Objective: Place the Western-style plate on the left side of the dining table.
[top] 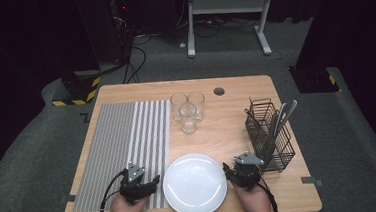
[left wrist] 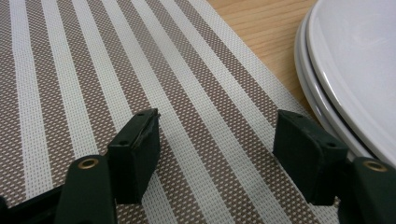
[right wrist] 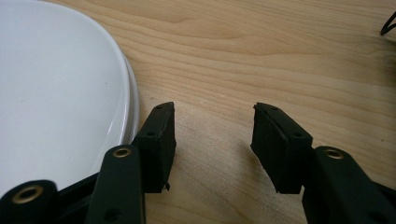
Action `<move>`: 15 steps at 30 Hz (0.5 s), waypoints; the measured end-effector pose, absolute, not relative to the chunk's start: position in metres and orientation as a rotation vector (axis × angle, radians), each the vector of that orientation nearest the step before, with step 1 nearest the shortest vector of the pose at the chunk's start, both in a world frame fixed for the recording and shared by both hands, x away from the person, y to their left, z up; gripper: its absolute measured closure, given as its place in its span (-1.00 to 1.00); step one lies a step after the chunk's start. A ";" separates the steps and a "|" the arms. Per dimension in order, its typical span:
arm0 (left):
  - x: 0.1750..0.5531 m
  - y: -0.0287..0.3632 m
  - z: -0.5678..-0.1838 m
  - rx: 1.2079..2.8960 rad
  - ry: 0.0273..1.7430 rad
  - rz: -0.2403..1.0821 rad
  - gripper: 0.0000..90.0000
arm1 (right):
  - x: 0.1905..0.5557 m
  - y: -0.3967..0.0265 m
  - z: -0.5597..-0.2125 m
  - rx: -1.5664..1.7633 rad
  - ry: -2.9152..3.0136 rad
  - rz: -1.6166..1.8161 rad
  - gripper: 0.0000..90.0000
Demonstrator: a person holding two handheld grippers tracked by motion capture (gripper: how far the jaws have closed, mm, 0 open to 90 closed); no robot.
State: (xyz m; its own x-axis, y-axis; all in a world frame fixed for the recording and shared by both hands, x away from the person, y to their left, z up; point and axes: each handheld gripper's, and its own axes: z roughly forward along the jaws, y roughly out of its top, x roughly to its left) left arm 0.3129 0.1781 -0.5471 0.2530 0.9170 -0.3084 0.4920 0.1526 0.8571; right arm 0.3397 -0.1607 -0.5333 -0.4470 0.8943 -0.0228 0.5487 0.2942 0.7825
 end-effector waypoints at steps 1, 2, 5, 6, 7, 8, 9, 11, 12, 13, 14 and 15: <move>0.313 0.178 -0.547 1.489 1.386 0.516 -0.29 | 0.340 -0.161 -0.533 1.286 2.107 0.998 0.09; 0.313 0.178 -0.547 1.485 1.387 0.514 -0.29 | 0.340 -0.161 -0.533 1.287 2.105 0.998 0.09; 0.313 0.178 -0.547 1.490 1.386 0.519 -0.29 | 0.340 -0.161 -0.533 1.286 2.104 1.002 0.08; 0.313 0.178 -0.547 1.492 1.384 0.523 -0.29 | 0.339 -0.161 -0.533 1.285 2.105 1.008 0.09; 0.313 0.178 -0.547 1.494 1.384 0.525 -0.29 | 0.339 -0.161 -0.533 1.284 2.105 1.009 0.09; 0.313 0.178 -0.547 1.499 1.382 0.527 -0.29 | 0.339 -0.161 -0.533 1.286 2.104 1.011 0.09; 0.313 0.177 -0.548 1.502 1.382 0.529 -0.29 | 0.339 -0.161 -0.533 1.286 2.104 1.011 0.09; 0.312 0.177 -0.548 1.503 1.381 0.536 -0.29 | 0.339 -0.162 -0.533 1.289 2.104 1.013 0.08; 0.312 0.176 -0.548 1.502 1.382 0.541 -0.29 | 0.339 -0.162 -0.533 1.292 2.105 1.017 0.08; 0.312 0.175 -0.548 1.506 1.380 0.550 -0.29 | 0.339 -0.162 -0.533 1.292 2.105 1.016 0.08; 0.312 0.174 -0.548 1.509 1.379 0.555 -0.29 | 0.340 -0.162 -0.533 1.295 2.105 1.016 0.08; 0.312 0.174 -0.549 1.512 1.378 0.557 -0.29 | 0.340 -0.162 -0.533 1.298 2.105 1.017 0.08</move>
